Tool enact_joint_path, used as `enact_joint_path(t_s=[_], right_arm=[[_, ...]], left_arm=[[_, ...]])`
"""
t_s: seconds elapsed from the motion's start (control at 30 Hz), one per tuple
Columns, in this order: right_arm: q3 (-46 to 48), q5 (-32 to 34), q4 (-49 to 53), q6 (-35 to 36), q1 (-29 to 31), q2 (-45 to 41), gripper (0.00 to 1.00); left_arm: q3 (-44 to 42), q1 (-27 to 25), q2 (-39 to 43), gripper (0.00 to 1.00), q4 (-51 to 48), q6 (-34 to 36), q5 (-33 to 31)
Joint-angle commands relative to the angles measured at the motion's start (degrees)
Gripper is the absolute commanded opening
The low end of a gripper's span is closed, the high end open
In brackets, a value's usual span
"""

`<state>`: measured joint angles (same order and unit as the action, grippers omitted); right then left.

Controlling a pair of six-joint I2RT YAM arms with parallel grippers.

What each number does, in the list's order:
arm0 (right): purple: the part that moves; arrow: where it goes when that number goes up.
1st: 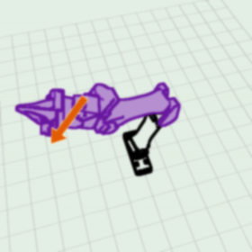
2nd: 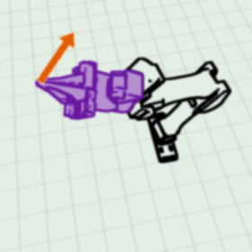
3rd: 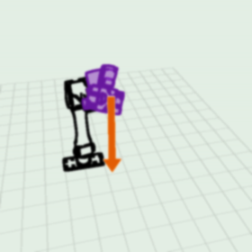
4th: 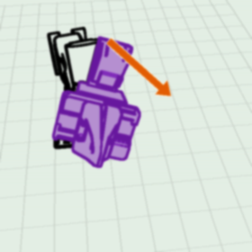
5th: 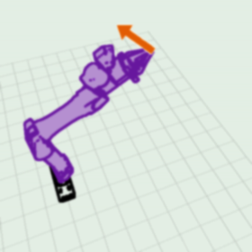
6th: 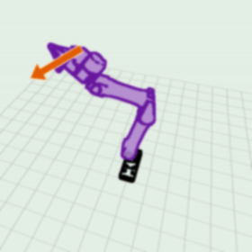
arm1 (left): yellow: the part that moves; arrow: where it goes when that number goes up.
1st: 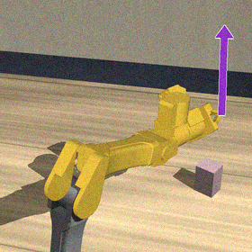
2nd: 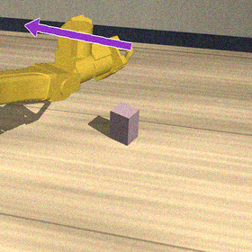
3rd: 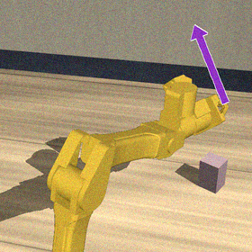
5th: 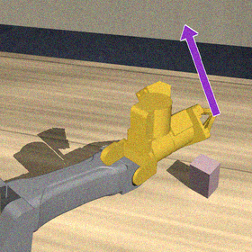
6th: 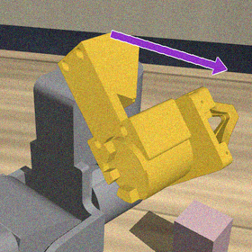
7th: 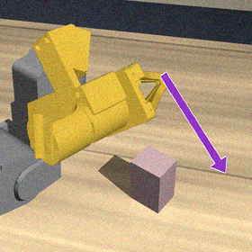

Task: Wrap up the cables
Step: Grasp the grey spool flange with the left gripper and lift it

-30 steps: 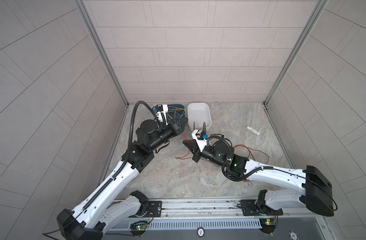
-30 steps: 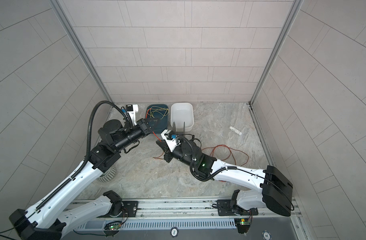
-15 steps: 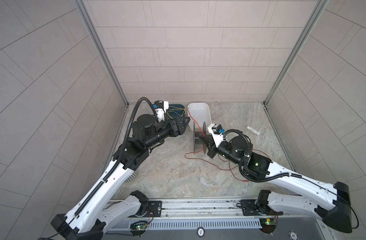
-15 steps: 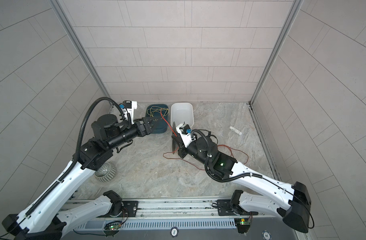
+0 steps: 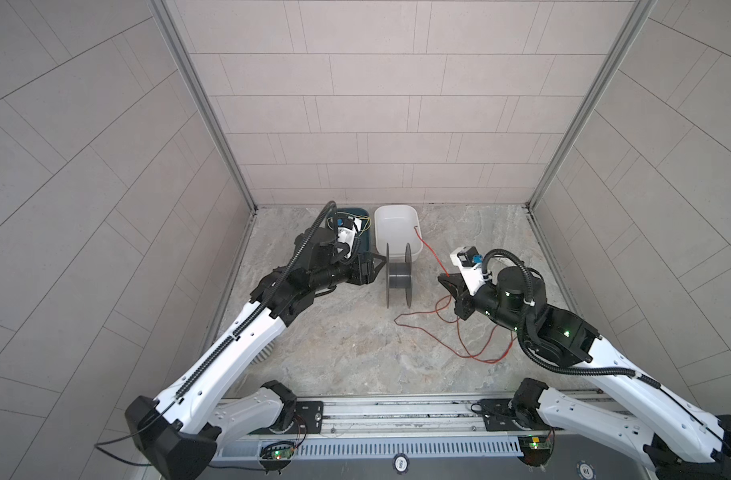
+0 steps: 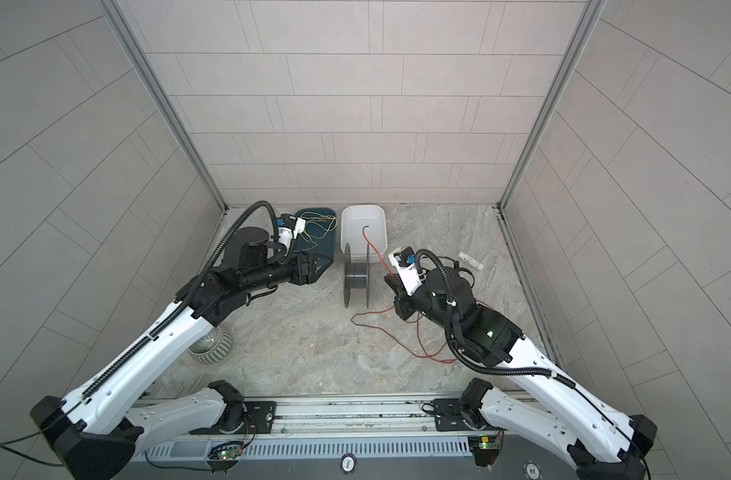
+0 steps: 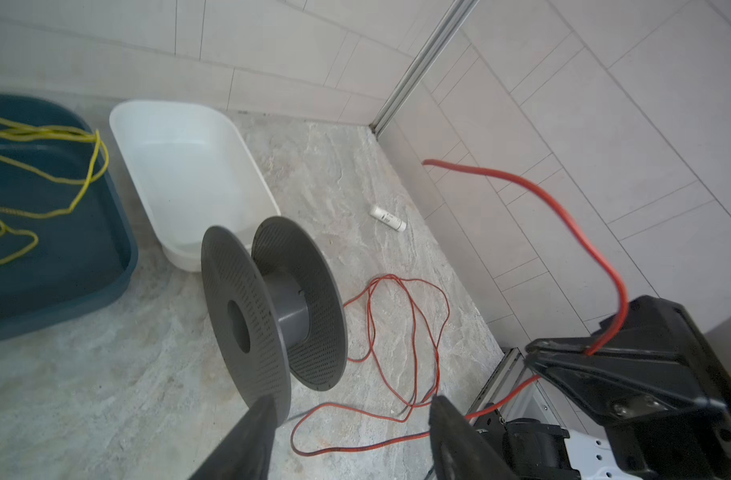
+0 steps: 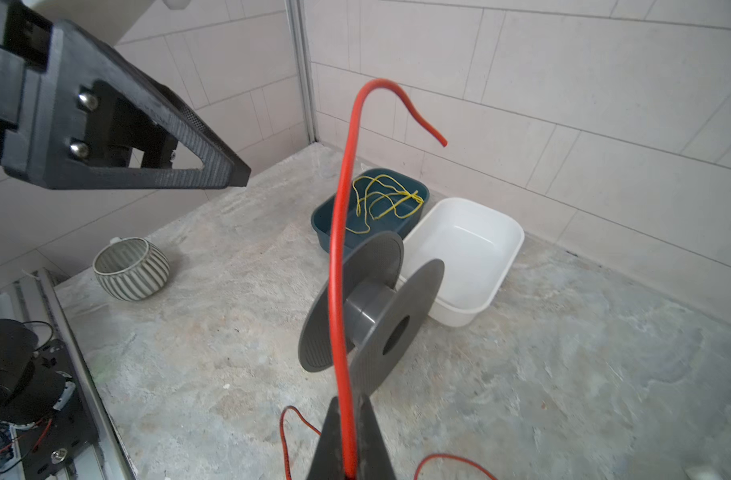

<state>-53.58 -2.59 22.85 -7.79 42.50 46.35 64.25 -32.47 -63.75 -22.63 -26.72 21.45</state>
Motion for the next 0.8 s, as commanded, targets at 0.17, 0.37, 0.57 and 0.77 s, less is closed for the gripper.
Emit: enact_joint_path(t_s=[0.17,0.37,0.57,0.77], right_arm=[[2.29,9.45,3.53,1.07,-2.16,-5.75,0.0],[3.13,10.29,5.99,0.13,-3.77,-5.12,0.0],[5.89,14.66,4.34,-3.3,-4.69,-5.55,0.0],[8.16,13.67,2.32,-4.78,-5.37,-6.87,0.0]], left_arm=[[-2.27,-6.08,-5.24,0.56,5.43,2.17,-10.71],[-0.49,-8.17,-12.56,0.49,5.7,2.28,-18.7],[2.23,-9.12,-19.19,0.45,6.28,2.93,-22.04],[3.5,-9.32,-21.23,0.3,4.82,4.04,-25.48]])
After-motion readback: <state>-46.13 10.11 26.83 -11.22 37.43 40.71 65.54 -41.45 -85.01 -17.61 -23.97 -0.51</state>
